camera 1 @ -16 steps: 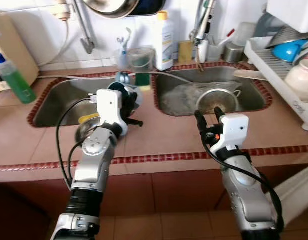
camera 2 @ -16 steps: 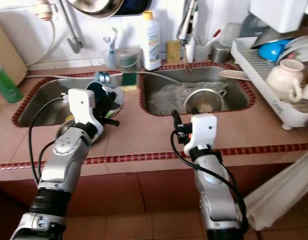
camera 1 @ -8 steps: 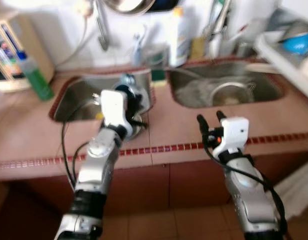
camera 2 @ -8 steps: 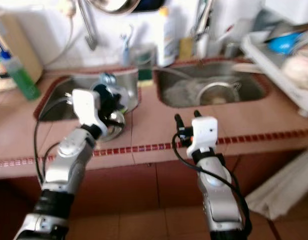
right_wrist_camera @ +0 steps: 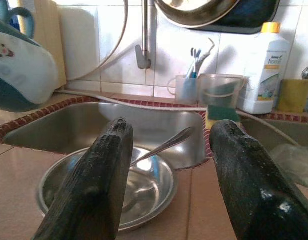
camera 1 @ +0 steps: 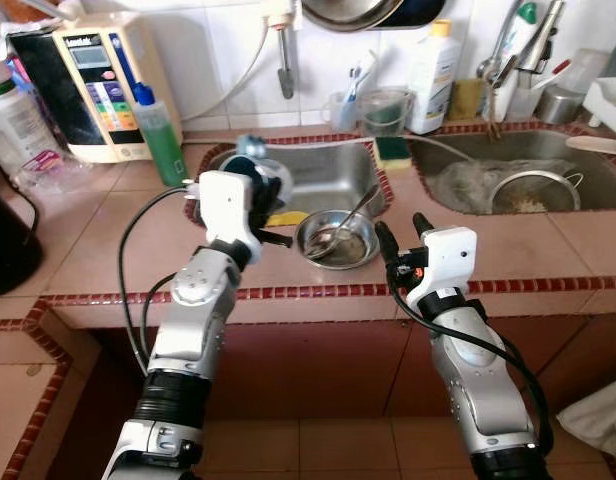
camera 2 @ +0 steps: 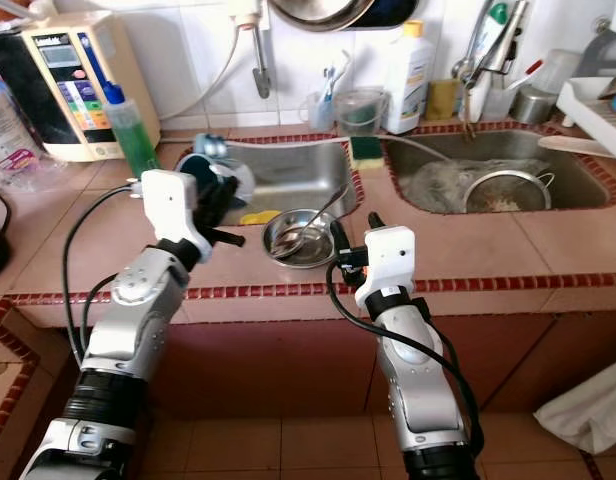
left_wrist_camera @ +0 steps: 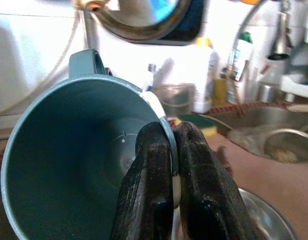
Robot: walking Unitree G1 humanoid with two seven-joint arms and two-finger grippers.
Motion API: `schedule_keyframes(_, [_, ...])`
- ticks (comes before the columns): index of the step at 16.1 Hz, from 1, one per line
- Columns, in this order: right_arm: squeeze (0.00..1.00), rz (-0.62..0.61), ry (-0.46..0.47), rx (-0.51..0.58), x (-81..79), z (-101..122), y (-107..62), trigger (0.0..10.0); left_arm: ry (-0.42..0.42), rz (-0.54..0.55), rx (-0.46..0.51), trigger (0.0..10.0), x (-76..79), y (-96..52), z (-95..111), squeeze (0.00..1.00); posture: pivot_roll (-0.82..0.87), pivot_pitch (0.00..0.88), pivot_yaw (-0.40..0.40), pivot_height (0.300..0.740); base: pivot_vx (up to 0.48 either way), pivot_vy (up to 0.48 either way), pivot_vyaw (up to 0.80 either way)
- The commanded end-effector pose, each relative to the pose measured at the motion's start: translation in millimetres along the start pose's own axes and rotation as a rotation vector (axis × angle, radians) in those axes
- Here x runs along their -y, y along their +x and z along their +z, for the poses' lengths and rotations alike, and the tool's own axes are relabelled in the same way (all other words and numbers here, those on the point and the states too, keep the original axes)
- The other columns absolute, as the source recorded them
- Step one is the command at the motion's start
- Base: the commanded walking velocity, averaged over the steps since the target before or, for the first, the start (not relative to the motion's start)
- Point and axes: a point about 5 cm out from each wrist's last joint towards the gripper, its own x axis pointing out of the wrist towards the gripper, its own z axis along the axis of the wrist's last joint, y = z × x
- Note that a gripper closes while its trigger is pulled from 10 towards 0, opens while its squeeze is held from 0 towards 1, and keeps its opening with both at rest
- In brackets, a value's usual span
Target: Kitchen organization
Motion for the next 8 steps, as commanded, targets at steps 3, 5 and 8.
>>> schedule_keyframes(3, [0.0,0.01,-0.007,0.017,0.7,0.4,1.8,10.0,0.038,-0.017,0.014,10.0,-3.1,-1.2,4.1,0.0,-0.19,0.0,0.097,0.74,0.0,0.0,0.0])
schedule_keyframes(5, [0.0,0.01,-0.008,0.019,0.9,0.3,3.9,10.0,0.048,-0.031,0.026,10.0,-2.9,-0.4,6.9,0.0,-0.19,0.0,0.097,0.74,0.0,0.0,0.0])
schedule_keyframes(8, [0.0,0.021,-0.009,0.021,-1.8,-0.4,4.1,10.0,0.04,-0.053,0.022,10.0,0.6,-1.0,5.5,0.0,-0.19,0.0,0.09,0.74,0.1,0.0,0.0])
